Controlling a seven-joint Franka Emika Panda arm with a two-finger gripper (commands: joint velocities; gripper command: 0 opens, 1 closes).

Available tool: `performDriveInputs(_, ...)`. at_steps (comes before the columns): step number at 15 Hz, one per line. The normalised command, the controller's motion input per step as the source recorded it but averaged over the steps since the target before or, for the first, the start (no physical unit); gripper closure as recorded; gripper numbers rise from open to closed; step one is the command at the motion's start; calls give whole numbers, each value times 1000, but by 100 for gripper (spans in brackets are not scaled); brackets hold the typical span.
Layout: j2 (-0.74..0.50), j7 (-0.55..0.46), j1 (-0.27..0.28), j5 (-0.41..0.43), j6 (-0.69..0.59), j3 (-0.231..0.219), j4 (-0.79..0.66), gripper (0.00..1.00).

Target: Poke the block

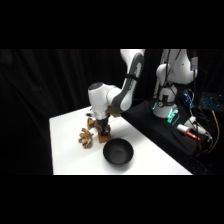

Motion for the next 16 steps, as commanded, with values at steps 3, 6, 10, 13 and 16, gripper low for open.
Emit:
performDriveInputs(3,-294,14,25,-29,-137,8,-51,100)
performDriveInputs(6,-361,10,30,-49,-346,3,-27,100)
performDriveInputs(10,-357,-57,7,-28,-496,33,17,100)
performDriveInputs(13,-293,-71,4,-12,-472,35,75,100)
performDriveInputs(16,-258,-56,7,-3,-442,26,110,100)
